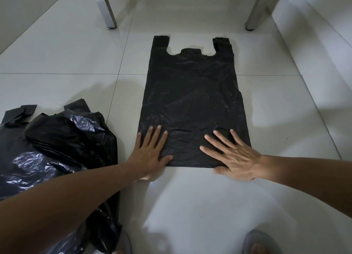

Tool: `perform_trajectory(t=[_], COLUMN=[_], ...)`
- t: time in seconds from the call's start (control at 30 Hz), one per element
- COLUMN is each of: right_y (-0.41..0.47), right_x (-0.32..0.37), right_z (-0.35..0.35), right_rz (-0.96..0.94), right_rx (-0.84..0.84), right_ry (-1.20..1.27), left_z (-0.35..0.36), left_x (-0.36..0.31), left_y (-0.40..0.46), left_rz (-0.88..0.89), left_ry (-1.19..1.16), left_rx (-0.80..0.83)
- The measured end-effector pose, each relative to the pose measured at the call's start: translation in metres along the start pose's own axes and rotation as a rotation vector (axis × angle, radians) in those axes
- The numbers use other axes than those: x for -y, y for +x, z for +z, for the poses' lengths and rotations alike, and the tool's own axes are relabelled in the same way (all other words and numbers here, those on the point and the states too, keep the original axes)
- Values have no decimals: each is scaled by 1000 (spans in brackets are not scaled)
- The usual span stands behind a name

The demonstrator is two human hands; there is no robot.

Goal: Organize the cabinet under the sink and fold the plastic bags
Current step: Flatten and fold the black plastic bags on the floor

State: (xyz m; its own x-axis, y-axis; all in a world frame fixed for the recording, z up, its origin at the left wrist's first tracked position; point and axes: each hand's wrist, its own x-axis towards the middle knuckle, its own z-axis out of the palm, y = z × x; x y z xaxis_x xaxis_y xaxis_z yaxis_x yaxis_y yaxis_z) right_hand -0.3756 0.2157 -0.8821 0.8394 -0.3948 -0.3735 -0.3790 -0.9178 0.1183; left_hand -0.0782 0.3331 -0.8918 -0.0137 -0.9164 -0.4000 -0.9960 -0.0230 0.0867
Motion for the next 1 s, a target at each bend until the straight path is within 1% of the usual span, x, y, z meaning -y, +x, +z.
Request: perform_trajectory(t=[0.3,0.37,0.47,0.5,0.57,0.7,0.8,0.87,0.93,1.0], right_y=[-17,-18,-20,-20,-20,-25,-21,-7,11,30], right_x=[-24,-25,-19,-17,-13,-14,-10,-2,7,17], right_z=[9,7,6,7,7,3,-8,-13,-17,-21], right_rz=[-2,-31,-119,-131,-127,-96,30,132,216,292], right_rx=[-57,-147,-391,-447,-504,-494,-549,-572,-493,-353], right_ry=[84,137,204,215,243,278,367,397,402,413], left_z=[4,4,4,4,5,2,-9,-17,-20,-18], left_x=[4,4,5,5,5,1,-11,-20,-31,-41], left_y=[1,1,2,2,2,1,3,10,19,28], left_rz=[1,3,5,3,2,-25,-56,-4,90,151], left_ry=[-59,-62,-60,-58,-52,-45,-12,21,54,85], left_rx=[-21,-23,-17,-17,-14,-38,-186,-272,-295,-277])
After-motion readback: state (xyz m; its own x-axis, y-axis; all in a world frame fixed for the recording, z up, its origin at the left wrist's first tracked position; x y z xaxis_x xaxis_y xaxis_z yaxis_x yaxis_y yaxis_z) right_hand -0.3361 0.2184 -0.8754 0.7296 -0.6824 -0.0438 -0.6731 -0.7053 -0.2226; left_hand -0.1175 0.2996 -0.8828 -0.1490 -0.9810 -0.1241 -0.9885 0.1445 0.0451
